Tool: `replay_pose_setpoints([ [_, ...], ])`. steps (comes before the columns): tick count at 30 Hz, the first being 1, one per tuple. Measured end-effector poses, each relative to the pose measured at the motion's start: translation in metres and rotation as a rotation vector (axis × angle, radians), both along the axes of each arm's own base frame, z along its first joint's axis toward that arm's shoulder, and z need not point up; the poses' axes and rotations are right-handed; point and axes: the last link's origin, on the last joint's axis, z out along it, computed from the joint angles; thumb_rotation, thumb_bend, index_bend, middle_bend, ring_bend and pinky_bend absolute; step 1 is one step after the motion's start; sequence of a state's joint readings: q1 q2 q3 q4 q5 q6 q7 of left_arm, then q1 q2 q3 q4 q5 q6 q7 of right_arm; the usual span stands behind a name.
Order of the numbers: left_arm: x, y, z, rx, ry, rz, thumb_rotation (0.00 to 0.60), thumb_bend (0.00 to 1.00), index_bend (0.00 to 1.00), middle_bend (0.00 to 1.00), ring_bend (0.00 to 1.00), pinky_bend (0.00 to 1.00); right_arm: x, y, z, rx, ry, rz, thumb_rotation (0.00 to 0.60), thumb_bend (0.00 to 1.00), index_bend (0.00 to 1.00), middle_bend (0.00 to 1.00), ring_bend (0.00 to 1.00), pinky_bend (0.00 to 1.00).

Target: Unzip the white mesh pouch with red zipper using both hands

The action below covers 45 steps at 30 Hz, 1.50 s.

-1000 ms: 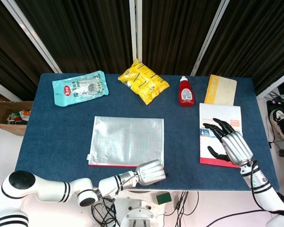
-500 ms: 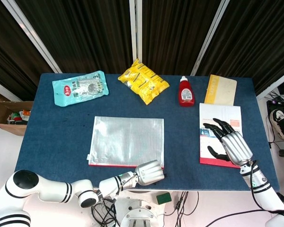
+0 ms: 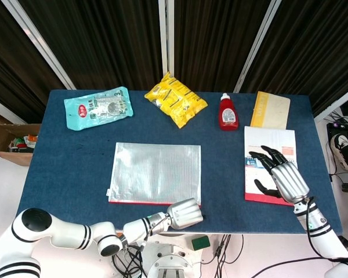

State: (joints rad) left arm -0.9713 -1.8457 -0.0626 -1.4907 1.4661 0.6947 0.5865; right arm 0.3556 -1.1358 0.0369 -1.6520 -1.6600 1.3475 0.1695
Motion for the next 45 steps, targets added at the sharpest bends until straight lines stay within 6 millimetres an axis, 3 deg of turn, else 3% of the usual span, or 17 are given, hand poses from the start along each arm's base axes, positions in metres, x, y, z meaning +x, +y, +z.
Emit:
replay_pose_setpoints([
  [13, -0.008, 0.002, 0.002, 0.016, 0.012, 0.005, 0.600, 0.33, 0.50, 0.80, 0.72, 0.86, 0.002, 0.000, -0.003, 0.008, 0.001, 0.004, 0.600, 0.35, 0.17, 0.27, 0.07, 0.19],
  [31, -0.013, 0.002, 0.004, 0.029, 0.001, 0.014, 0.600, 0.26, 0.60, 0.81, 0.72, 0.86, 0.003, 0.002, -0.004, 0.008, 0.002, 0.003, 0.600, 0.35, 0.17, 0.27, 0.07, 0.19],
  [40, -0.017, 0.003, 0.009, 0.026, -0.031, 0.053, 0.600, 0.37, 0.60, 0.81, 0.72, 0.85, 0.003, 0.002, -0.003, 0.011, 0.005, 0.004, 0.600, 0.35, 0.17, 0.27, 0.07, 0.19],
  [45, -0.018, 0.003, 0.022, 0.031, -0.114, 0.109, 0.600, 0.41, 0.60, 0.81, 0.72, 0.86, 0.003, 0.000, -0.001, 0.016, 0.014, 0.004, 0.600, 0.35, 0.17, 0.27, 0.07, 0.19],
])
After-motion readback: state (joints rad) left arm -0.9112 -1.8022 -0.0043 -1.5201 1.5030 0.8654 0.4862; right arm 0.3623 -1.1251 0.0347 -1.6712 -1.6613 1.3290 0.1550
